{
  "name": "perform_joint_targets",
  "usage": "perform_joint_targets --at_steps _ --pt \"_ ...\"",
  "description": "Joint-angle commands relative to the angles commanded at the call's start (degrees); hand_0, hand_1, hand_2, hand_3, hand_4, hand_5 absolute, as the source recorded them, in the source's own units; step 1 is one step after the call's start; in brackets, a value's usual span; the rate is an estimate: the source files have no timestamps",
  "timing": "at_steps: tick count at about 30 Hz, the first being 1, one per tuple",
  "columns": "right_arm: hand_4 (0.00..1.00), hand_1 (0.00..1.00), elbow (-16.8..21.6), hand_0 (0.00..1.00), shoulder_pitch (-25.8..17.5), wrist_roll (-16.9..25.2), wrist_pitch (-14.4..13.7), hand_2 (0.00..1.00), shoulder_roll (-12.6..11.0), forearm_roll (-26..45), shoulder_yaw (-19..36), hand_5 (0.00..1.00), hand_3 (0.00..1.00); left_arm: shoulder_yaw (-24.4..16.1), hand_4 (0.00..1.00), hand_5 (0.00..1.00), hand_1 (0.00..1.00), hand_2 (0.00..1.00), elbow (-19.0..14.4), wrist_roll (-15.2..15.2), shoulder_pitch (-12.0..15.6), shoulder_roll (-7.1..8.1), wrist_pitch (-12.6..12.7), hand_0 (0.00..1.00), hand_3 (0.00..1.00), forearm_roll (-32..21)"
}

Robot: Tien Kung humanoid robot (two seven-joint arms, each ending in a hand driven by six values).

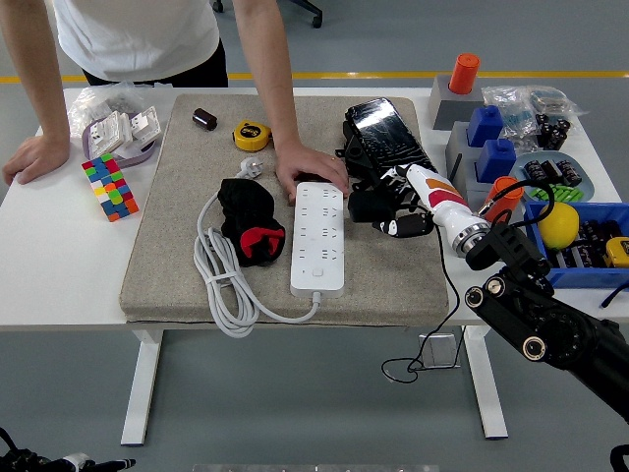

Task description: Pull the plug out and thorw away

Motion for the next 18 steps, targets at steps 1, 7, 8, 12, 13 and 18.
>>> perform_joint_targets --at_steps 1,7,8,12,13,18 --pt "0.866 0.494 -0.1 0.487 -0.1 -0.1 0.1 0.490 0.1 -0.2 -0.1 0.002 0.536 -0.1 0.840 0.683 0.666 0.694 0.0 0.0 0.0 -0.03 0.0 0.531 0.667 0.0" --pt "0.847 0.513 -0.5 0.517 -0.4 -0.6 0.6 0.500 0.2 -0.6 -0.6 0.002 0.528 -0.4 0.840 0.683 0.666 0.694 0.0 0.1 -0.1 -0.14 0.0 0.531 0.667 0.2" --pt "0.847 0.513 -0.5 0.517 -0.4 -0.8 0.8 0.500 0.2 -0.8 -0.6 0.002 0.528 -0.3 0.840 0.683 0.666 0.694 0.0 0.1 0.0 -0.13 0.0 0.531 0.667 0.2" --pt "0.847 0.513 -0.6 0.517 -0.4 -1.2 1.8 0.500 0.1 -1.3 -0.5 0.002 0.528 -0.3 0.840 0.683 0.666 0.694 0.1 0.1 0.0 -0.12 0.0 0.531 0.667 0.2" --pt "0.958 0.546 -0.6 0.516 -0.4 -1.3 2.2 0.520 0.1 -1.4 -0.3 0.081 0.531 -0.3 0.840 0.683 0.666 0.694 0.1 0.1 0.1 -0.12 0.0 0.531 0.666 0.2" --pt "0.958 0.546 -0.6 0.516 -0.1 -1.7 3.3 0.520 -0.1 -3.5 0.1 0.081 0.531 -0.5 0.840 0.683 0.666 0.694 0.0 0.1 0.1 -0.14 0.0 0.531 0.666 0.3"
